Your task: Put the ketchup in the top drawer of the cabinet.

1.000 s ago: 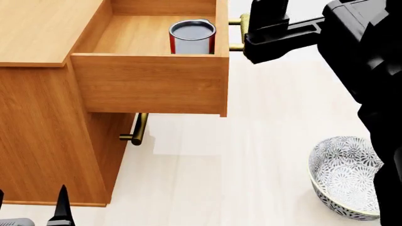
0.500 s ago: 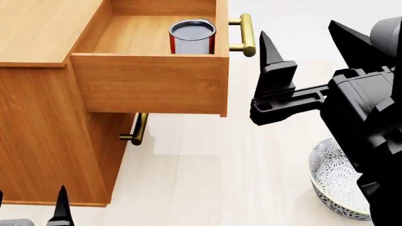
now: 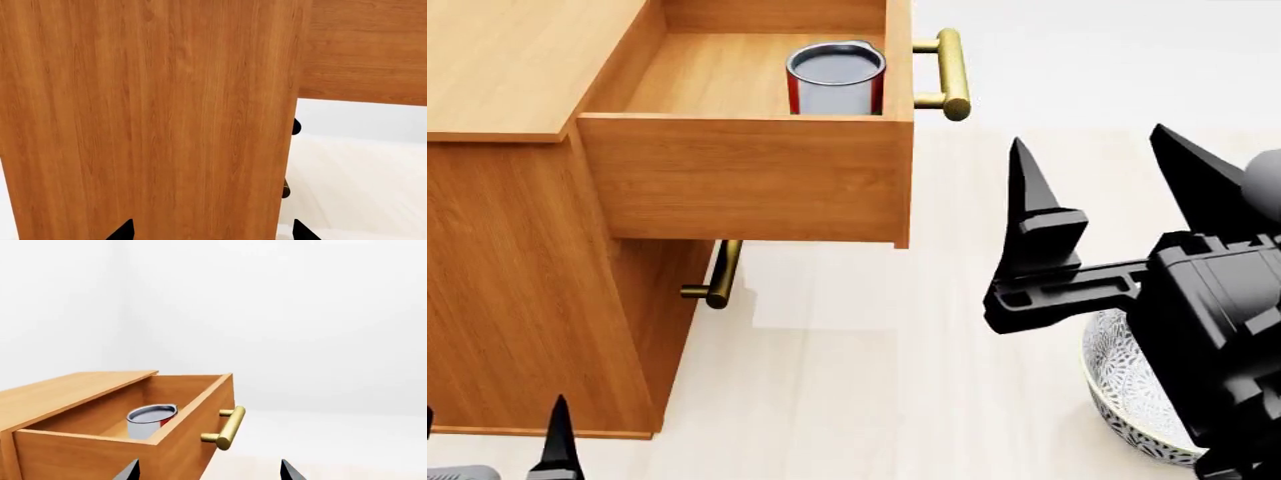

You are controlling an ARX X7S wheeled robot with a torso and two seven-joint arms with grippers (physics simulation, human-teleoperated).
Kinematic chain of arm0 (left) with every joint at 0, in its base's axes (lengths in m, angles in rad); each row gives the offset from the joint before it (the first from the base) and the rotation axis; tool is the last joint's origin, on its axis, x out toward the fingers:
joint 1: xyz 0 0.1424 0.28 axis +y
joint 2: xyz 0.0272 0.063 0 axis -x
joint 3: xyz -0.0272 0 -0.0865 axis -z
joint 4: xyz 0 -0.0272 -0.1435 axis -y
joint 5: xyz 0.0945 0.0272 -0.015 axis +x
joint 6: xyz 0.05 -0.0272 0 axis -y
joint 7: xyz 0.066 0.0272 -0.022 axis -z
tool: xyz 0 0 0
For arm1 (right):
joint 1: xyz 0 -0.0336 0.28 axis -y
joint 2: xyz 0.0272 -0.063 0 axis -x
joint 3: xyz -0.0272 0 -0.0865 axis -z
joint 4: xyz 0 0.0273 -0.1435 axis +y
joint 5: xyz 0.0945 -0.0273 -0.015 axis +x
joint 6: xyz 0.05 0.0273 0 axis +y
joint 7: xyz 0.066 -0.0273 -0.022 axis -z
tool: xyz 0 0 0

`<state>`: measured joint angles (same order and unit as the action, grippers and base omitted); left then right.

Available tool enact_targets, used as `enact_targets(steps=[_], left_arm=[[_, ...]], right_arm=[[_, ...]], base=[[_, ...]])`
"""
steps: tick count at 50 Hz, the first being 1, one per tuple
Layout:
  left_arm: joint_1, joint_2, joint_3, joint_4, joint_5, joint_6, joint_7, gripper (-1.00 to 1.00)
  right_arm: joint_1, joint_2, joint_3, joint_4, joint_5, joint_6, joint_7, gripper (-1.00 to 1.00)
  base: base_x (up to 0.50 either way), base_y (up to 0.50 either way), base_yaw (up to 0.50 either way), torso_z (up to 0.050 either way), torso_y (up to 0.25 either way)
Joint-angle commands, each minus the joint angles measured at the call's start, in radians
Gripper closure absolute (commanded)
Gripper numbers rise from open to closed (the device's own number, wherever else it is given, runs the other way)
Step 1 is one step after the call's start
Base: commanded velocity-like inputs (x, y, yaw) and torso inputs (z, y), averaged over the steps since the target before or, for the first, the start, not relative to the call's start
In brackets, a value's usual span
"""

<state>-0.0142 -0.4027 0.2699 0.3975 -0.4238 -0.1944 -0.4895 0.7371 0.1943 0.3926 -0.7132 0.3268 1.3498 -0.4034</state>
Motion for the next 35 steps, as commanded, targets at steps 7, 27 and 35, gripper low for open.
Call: enact_targets(steps=[7,27,35], left_arm=[[-0.003,-0.002,0.003,-0.006,-0.002,0.001,-0.002,-1.00],[-0.024,-0.021,0.004,0.051,-0.002,-0.033,-0.020,-1.00],[-0.011,-0.022,0.007,0.050,0.004,-0.021,-0.022,-1.00]], right_arm=[[-0.096,-0.005,0.014,-0.012,-0.013,-0.077,0.011,-1.00],[-0.230,-0.021,0.026,-0.035,-0.026,-0.189,0.016,-1.00],[-0.291,-0.027,0.010,-0.042,-0.043,-0.243,0.026,-1.00]], base=[[0.00,0.00,0.00,0.000,0.000],[0.00,0.00,0.00,0.000,0.000],[0.00,0.00,0.00,0.000,0.000]])
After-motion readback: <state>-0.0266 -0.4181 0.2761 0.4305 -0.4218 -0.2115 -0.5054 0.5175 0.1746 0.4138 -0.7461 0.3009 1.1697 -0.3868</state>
